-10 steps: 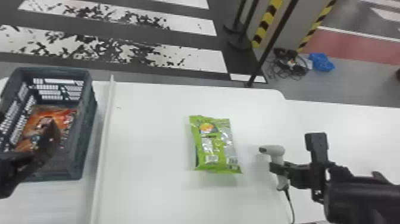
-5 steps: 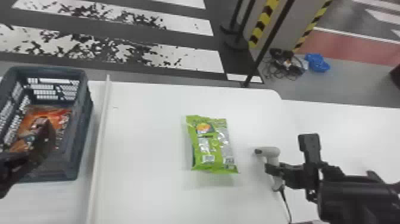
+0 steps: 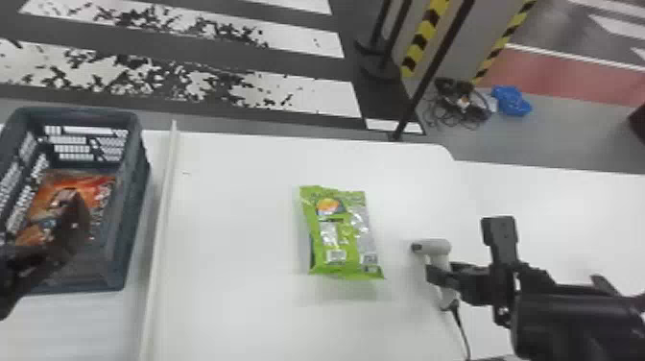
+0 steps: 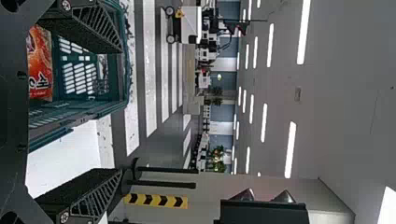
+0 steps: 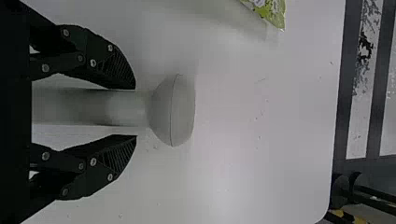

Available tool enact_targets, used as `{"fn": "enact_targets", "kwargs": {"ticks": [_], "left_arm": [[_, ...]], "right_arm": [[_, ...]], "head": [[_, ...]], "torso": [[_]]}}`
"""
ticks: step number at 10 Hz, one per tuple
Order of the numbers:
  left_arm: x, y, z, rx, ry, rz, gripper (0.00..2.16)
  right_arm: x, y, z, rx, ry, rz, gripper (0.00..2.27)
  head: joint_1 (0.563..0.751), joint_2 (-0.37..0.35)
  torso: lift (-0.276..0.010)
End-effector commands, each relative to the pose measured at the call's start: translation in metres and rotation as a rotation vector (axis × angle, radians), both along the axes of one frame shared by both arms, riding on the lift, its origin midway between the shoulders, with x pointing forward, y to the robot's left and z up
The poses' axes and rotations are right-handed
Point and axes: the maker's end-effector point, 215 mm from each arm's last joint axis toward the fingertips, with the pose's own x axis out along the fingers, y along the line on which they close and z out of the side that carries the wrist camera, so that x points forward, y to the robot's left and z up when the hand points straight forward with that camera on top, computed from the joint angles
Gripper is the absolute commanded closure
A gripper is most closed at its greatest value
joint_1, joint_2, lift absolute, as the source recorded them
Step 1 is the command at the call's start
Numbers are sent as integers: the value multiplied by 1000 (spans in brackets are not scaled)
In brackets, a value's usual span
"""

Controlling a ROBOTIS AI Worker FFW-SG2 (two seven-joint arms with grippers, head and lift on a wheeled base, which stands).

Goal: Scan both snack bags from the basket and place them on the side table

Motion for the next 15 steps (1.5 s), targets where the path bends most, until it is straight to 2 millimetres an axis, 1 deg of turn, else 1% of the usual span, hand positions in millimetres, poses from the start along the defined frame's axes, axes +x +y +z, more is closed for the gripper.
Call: {"fn": "enact_targets", "kwargs": {"ticks": [1,3,5,6,7,8,10,12,14,15], "left_arm": [[0,0,0,1,0,0,87],[0,1,0,1,0,2,87],[0,1,-1,-1,1,5,87],[-1,1,-1,-1,3,5,87],[-1,1,-1,-1,3,5,87],[-1,1,-1,1,3,4,87],[0,1,-1,1,1,4,87],[-1,2,-2,1,4,4,87],[-1,2,-2,2,4,3,87],[-1,2,-3,0,6,4,87]], "right_arm": [[-2,-2,9,-10,-16,-11,66],[-1,10,37,24,-73,-15,66],[-1,41,61,119,-115,1,76],[-1,61,67,186,-117,26,76],[1,83,69,246,-114,59,76],[1,102,66,288,-98,86,80],[5,132,55,334,-69,133,80],[10,156,45,378,-37,161,83],[12,177,43,480,-11,178,83],[15,180,37,488,2,180,83]], "head": [[695,-273],[695,-278],[695,-256],[695,-234],[695,-218],[695,-183],[695,-124],[695,-88],[695,-48],[695,-37]], "torso": [[-75],[-75],[-75],[-75],[-75],[-75],[-75],[-75],[-75],[-75]]}}
